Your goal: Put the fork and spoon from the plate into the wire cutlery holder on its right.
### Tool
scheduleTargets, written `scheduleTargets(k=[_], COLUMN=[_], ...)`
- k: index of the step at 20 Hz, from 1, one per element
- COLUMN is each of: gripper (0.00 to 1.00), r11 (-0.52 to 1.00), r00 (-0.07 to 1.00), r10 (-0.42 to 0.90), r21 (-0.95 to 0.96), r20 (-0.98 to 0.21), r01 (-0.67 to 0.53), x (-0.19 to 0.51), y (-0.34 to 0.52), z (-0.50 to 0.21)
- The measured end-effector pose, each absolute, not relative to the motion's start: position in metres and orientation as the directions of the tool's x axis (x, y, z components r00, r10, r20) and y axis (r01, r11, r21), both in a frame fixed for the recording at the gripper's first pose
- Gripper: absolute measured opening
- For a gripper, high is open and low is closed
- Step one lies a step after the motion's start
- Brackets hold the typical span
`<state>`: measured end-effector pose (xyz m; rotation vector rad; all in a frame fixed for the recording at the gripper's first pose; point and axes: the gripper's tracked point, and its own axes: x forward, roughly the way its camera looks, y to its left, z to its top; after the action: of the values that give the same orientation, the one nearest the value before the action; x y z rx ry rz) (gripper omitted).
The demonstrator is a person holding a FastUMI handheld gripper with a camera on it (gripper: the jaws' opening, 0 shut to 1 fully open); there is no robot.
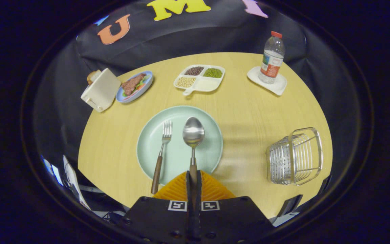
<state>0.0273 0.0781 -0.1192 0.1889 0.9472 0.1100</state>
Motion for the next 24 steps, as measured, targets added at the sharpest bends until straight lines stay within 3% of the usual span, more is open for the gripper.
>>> scheduleTargets(k=[6,11,16,24], gripper=[0.00,0.00,0.00,0.02], r11=[0.988,0.983,0.984,0.976], r00=[0.597,0.472,0.370,0.303], r10=[0.099,0.025,0.021,0.057], r21=[0.150,0.107,0.086,0.117], r20=[-0.796,-0.881,-0.929,-0.951], r01=[0.035,0.148,0.157,0.185], x=[-0.016,-0.051,-0.060,-0.044], y=[-0.011,-0.084,-0.097,-0.083], z=[-0.050,-0.062,-0.082,-0.088])
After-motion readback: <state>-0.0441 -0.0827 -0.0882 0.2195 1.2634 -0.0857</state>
